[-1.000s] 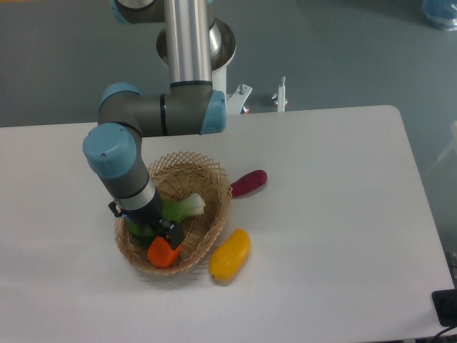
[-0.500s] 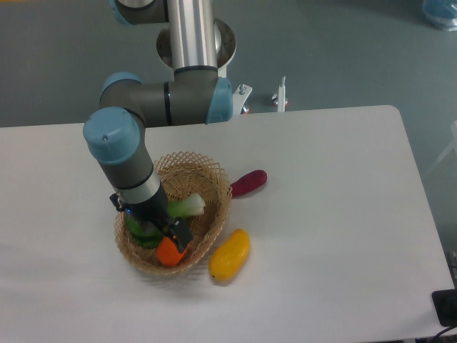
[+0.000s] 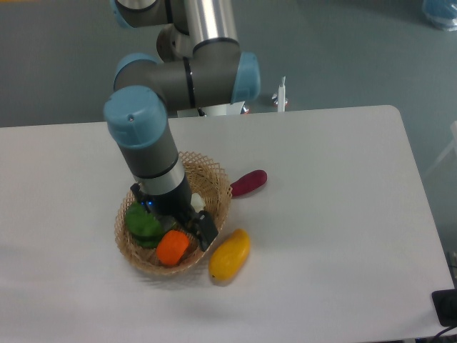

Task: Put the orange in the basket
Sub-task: 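Lift the open gripper up away from the orange in the basket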

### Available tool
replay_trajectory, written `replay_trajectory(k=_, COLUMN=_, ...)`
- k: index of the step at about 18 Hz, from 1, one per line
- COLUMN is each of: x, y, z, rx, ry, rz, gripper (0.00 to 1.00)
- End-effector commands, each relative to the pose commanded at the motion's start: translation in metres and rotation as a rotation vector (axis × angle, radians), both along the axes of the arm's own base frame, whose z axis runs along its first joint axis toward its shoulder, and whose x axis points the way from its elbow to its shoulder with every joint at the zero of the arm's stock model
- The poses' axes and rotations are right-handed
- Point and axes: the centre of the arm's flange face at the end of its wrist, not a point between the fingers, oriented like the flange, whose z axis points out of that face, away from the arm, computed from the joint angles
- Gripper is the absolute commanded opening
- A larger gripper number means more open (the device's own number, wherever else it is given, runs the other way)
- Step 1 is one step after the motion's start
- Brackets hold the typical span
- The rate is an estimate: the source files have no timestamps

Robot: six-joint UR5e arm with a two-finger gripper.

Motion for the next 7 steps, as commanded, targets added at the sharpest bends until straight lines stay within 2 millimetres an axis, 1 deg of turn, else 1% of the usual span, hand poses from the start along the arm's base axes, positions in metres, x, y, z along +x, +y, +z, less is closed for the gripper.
replay_trajectory(k=2, x=-0.013, y=-0.021, z=0.029, rx=0.009, ry=0.017, rz=-0.042, gripper=1.00)
replay_trajectory(k=5, x=-0.030, y=-0.036, z=0.042, rx=-0.004, ry=0.017, rz=-0.071, gripper=1.00)
replay_trajectory(k=7, x=-0.039, y=-0.041, z=0.042, rx=-0.007, ry=0.014, rz=-0.065, gripper=1.00)
